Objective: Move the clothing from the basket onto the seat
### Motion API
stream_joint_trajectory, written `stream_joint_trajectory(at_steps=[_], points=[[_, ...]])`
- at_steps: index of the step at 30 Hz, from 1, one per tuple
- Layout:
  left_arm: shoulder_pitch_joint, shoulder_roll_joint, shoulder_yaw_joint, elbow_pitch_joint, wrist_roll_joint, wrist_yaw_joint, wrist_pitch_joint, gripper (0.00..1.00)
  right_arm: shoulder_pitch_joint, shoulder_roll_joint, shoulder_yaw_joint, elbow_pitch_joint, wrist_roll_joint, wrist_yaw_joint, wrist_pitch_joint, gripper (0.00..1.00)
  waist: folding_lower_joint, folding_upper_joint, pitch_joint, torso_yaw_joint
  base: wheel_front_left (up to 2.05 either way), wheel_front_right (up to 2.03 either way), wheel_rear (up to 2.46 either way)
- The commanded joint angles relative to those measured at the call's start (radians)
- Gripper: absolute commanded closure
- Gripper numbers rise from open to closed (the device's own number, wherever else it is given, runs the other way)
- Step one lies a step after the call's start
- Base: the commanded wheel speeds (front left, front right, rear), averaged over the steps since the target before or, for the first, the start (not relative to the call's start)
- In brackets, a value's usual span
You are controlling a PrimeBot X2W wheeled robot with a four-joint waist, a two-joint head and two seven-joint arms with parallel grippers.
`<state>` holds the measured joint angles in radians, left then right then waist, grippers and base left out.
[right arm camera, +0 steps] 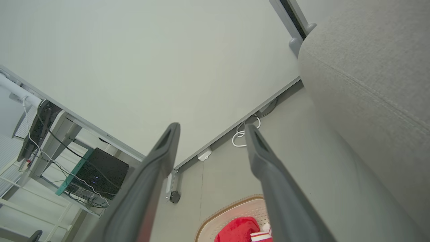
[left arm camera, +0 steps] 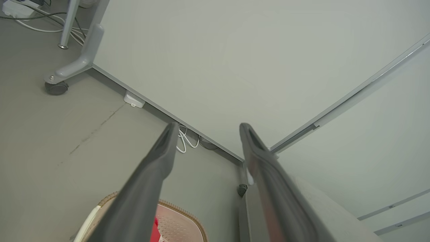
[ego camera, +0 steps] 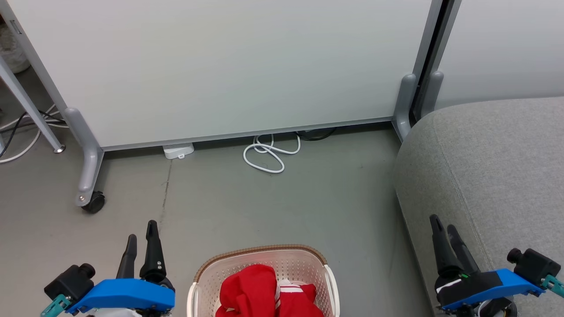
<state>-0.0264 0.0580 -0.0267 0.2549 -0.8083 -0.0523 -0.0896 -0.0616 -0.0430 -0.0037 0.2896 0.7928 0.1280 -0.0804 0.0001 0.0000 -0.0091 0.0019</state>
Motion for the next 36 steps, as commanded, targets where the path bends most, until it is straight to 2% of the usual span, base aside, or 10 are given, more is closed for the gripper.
stream_joint_trajectory(at_steps=[1,18,36], points=[[-0.008,0.010,-0.006,-0.013,0.031,0.006,-0.009,0.00,-0.021,-0.006,0.002,-0.009,-0.031,0.002,-0.008,0.00,-0.0001,0.0000,0.000,0.000,0.00,0.00,0.00],[-0.012,0.024,-0.050,0.019,0.260,0.022,-0.060,0.00,-0.018,-0.008,0.007,-0.018,-0.272,0.003,-0.032,0.00,-0.0001,0.0000,-0.003,0.002,0.00,0.00,0.00],[-0.010,0.032,-0.076,0.044,0.418,0.035,-0.102,0.00,-0.015,-0.008,0.013,-0.018,-0.451,0.003,-0.046,0.00,-0.0001,0.0000,-0.006,0.003,0.00,0.00,0.00]])
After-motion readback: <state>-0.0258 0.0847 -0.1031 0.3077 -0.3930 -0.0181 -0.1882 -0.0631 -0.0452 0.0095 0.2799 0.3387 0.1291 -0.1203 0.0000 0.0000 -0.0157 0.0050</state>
